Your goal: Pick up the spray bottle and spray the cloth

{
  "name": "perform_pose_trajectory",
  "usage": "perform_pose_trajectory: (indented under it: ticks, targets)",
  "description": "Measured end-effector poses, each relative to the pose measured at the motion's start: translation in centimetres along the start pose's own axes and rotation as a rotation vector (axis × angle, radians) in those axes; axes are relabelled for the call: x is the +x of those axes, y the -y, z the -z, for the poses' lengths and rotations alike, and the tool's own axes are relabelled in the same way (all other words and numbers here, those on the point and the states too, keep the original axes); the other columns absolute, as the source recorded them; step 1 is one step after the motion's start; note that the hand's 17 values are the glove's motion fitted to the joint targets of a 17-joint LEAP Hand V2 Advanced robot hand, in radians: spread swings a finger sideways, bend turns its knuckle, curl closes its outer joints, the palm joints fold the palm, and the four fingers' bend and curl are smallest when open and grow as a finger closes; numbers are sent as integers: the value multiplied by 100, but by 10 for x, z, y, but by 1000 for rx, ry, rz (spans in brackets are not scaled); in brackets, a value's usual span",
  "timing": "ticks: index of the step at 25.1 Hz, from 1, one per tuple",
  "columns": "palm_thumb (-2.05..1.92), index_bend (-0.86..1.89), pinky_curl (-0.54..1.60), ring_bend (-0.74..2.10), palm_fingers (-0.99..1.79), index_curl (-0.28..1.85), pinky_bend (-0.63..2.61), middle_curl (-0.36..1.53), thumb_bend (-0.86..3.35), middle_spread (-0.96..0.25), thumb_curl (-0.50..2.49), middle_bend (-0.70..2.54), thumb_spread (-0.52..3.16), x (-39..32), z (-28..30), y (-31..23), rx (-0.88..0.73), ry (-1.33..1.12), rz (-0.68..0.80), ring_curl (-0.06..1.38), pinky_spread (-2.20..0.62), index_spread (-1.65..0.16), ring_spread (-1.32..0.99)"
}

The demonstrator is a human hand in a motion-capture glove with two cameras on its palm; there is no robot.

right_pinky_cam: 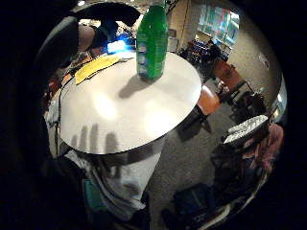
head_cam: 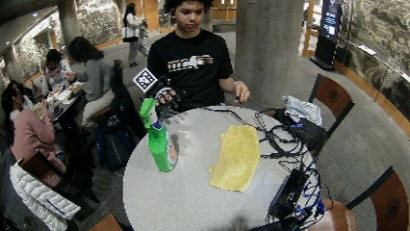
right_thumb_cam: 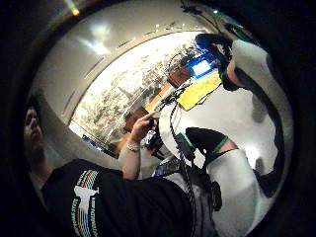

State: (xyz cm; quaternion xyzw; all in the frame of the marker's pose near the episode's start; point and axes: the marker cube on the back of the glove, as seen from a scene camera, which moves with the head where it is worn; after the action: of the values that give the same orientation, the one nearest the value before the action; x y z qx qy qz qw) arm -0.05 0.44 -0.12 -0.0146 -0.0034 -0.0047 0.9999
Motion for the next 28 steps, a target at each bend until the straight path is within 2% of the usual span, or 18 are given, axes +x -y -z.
perform_pose_trajectory:
  ticks: [6, 13, 15, 19, 28]
  targets:
    - [53, 37, 14, 21, 87, 23, 21, 19, 28, -2, 14, 45, 66, 0, -6, 4, -6, 14, 0, 13, 18, -20, -3]
    - [58, 33, 19, 18, 87, 29, 19, 24, 24, -3, 18, 43, 85, 1, -7, -3, -50, 7, -99, 17, 22, -24, -4]
    - [58, 32, 20, 18, 87, 30, 19, 25, 22, -3, 19, 41, 88, 3, -10, 2, -10, -2, -72, 18, 23, -24, -4]
    - [72, 12, 25, 37, 87, 27, 34, 23, 26, -3, 24, 22, 91, 6, -13, 3, 1, -4, -48, 25, 14, -28, -5]
    - [67, 10, 31, 37, 75, 24, 39, 28, 13, -2, 26, 20, 94, 14, -14, -8, -34, 258, -147, 29, 15, -32, -4]
